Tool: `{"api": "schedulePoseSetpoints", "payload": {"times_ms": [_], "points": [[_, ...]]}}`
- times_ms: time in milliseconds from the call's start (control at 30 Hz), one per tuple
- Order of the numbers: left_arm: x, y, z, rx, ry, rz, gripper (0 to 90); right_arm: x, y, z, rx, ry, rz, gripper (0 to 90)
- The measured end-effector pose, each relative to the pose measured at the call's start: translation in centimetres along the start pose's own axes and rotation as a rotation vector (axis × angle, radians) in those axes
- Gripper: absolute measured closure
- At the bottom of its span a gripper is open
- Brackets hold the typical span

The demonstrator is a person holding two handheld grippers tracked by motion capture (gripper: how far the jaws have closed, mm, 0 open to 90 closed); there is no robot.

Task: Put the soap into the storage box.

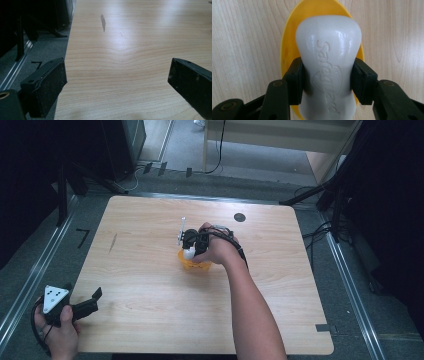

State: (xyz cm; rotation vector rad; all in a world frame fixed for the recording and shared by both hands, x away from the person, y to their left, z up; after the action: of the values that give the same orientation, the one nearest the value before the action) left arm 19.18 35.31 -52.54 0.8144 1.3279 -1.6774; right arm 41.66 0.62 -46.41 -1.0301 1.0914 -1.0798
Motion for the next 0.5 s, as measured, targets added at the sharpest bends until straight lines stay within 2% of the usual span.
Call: {"api": "schedulePoseSetpoints", "payload": {"times_ms": [300,400,500], "points": [[0.0,0.0,-0.1,-0.001,0.002,0.000,2.2,0.2,1.0,0.1,-0.023,-0.007,-0.016,50.6],[0.0,0.0,-0.1,0.000,0.002,0.000,2.2,0.3,1.2,0.0,-0.027,0.009,-0.019,50.0],[0.0,0.0,-0.1,0.000,0.000,0.001,2.2,0.4,0.6,0.2,-0.024,0.042,0.014,46.9]]}}
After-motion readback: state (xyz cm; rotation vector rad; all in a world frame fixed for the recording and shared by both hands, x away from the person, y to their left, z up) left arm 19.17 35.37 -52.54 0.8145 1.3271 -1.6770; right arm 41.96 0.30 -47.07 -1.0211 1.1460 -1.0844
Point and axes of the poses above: each handheld gripper's, and its own axes: y roughly forward along the jaws, x roughly out of its underside, z roughly to its right, the point moved 1 cm from there along y, roughly forward along the jaws, and after that the axes turned 13 degrees about -y, right-handed, at the moved point
